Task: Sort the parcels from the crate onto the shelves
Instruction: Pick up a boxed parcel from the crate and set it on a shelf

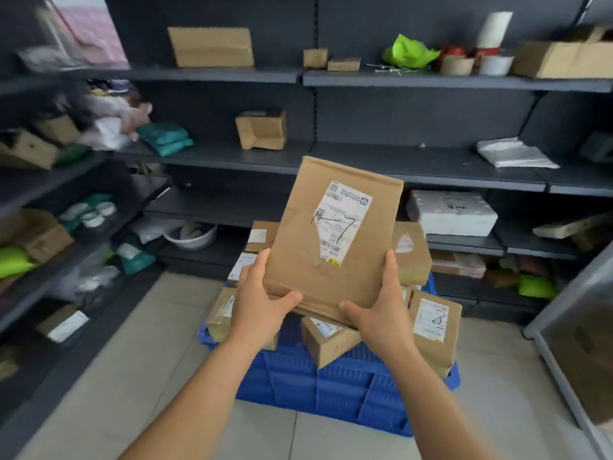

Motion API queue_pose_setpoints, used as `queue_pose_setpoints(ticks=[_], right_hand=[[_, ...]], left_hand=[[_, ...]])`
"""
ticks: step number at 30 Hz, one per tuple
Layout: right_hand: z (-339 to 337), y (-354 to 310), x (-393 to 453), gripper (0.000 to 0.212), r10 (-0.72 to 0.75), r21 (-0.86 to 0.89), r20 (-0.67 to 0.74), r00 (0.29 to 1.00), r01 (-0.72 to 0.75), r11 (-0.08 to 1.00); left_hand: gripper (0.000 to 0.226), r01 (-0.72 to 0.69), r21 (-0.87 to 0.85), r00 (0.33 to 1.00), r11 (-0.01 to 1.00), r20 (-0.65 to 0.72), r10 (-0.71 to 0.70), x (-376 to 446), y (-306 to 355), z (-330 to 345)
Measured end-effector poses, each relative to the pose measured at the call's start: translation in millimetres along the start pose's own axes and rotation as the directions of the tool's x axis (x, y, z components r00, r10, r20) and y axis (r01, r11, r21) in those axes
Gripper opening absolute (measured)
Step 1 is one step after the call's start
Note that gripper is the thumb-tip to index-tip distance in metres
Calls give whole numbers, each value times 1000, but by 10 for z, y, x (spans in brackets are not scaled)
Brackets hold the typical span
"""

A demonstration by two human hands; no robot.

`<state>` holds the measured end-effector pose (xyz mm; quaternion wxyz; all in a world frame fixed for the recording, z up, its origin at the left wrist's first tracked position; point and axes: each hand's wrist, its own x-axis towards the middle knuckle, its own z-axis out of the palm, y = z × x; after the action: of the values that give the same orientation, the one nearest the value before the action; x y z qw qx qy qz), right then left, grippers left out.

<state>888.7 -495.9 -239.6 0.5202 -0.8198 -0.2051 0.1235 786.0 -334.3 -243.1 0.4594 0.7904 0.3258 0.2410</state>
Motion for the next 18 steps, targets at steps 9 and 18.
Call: queue_pose_setpoints(ticks=[9,18], right_hand=[[1027,-856,-425,114,-185,2,294,938,193,981],[2443,-1875,-1409,116,-328,87,523,786,334,939]], left_hand=[[88,97,-16,936,995,-339,-97,-616,-356,-1388],[89,220,48,787,974,-599,-148,-1517,-919,-3200]])
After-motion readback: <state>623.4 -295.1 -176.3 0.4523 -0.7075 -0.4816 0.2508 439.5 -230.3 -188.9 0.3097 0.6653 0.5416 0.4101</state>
